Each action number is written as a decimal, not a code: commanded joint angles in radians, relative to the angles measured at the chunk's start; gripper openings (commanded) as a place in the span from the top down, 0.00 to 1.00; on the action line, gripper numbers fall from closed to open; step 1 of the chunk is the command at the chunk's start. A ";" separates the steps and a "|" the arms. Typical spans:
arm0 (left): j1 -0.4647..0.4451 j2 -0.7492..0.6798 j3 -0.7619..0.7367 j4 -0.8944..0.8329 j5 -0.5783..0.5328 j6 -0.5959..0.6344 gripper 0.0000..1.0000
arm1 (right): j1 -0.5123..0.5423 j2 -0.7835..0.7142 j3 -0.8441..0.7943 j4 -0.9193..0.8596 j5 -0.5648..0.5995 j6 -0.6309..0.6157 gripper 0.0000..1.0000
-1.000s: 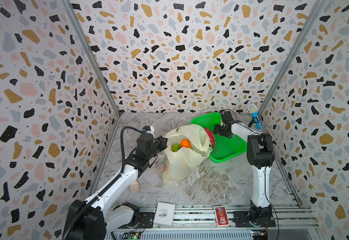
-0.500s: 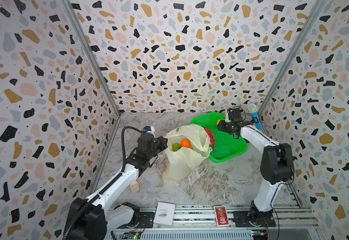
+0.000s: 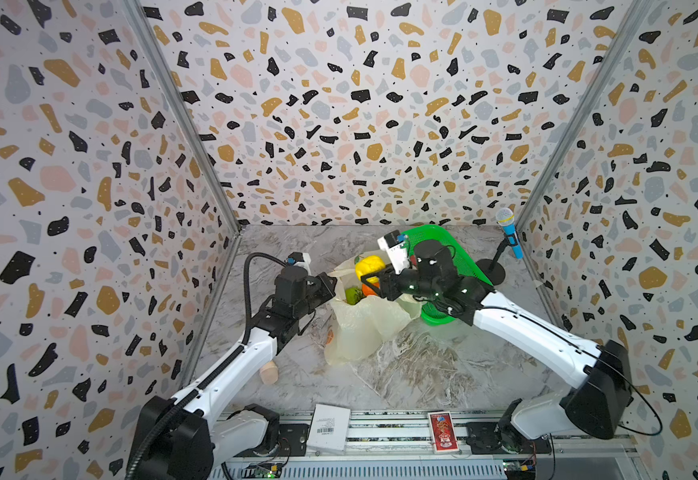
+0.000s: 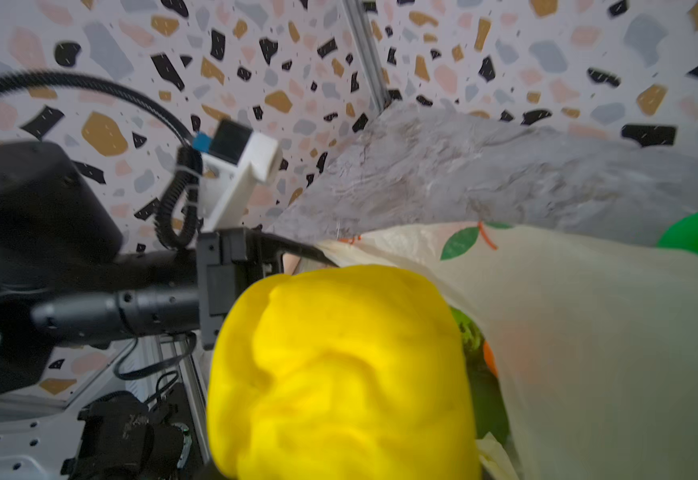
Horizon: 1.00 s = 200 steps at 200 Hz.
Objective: Place the fruits into the plastic bag
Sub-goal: 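Carry the yellow citron with the right gripper into the bag, then release the citron in the bag and raise the right gripper toward the bag rim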
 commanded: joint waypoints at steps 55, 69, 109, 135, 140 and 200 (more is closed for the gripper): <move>0.004 -0.037 0.041 0.014 0.021 0.017 1.00 | -0.010 0.197 0.135 -0.113 0.074 0.036 0.52; 0.004 -0.037 0.040 0.016 0.022 0.018 1.00 | -0.047 0.236 0.181 -0.128 0.074 0.055 0.45; 0.005 -0.038 0.037 0.018 0.023 0.020 1.00 | -0.073 0.281 0.284 -0.160 0.054 0.004 0.01; 0.005 -0.037 0.034 0.021 0.018 0.020 1.00 | -0.057 0.178 0.215 -0.106 0.006 -0.049 0.01; 0.004 -0.035 0.034 0.021 0.018 0.022 1.00 | -0.053 0.148 0.192 -0.094 0.002 -0.057 0.01; 0.004 -0.024 0.035 0.023 0.010 0.018 1.00 | -0.069 -0.232 -0.019 -0.009 0.070 -0.154 0.01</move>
